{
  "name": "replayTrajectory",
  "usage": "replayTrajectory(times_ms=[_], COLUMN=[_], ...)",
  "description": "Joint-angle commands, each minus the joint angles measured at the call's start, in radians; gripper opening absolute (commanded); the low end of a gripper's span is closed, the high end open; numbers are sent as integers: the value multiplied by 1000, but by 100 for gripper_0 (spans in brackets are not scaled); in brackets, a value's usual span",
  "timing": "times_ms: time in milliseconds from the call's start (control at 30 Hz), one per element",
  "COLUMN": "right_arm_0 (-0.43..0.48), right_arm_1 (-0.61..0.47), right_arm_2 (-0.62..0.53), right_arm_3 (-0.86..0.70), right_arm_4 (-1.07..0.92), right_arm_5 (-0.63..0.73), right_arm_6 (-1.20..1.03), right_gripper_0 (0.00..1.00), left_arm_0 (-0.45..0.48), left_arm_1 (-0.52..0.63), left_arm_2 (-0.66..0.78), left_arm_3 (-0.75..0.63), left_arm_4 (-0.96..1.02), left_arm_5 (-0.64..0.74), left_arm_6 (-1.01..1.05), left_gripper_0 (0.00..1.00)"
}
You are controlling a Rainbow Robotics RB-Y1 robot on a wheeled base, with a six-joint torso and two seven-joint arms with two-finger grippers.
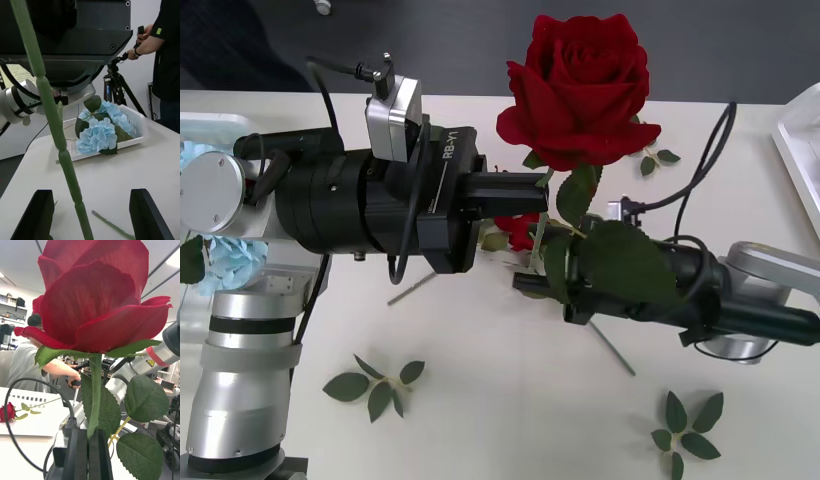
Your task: Put the red flowers into the right box and the blue flowers into the left box
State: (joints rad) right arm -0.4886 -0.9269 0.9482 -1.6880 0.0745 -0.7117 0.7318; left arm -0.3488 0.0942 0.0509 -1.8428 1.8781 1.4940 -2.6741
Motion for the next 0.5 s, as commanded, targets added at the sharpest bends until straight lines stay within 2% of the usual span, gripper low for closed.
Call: replayTrajectory(times_ms=[33, 133, 167, 200, 233, 500], right_arm_0=[-24, -31, -36, -36, -38, -36], right_arm_1=[30, 31, 31, 30, 30, 22], right_arm_2=[-8, -5, 0, 0, 0, 0], right_arm_3=[-44, -44, -44, -44, -44, -44], right_arm_4=[-6, -6, -6, -6, -6, -32], right_arm_5=[35, 54, 61, 67, 72, 80], right_arm_6=[-22, -26, -29, -32, -34, -55], right_gripper_0=[59, 57, 40, 18, 2, 0], left_arm_0=[-22, -22, -22, -22, -22, -22], left_arm_1=[-11, -11, -11, -11, -11, -11], left_arm_2=[-3, -3, -3, -3, -3, -3], left_arm_3=[-15, -15, -15, -15, -15, -15], left_arm_4=[10, 10, 10, 10, 10, 10], left_arm_5=[-5, -5, -5, -5, -5, -5], left_arm_6=[7, 7, 7, 7, 7, 7], left_gripper_0=[0, 0, 0, 0, 0, 0])
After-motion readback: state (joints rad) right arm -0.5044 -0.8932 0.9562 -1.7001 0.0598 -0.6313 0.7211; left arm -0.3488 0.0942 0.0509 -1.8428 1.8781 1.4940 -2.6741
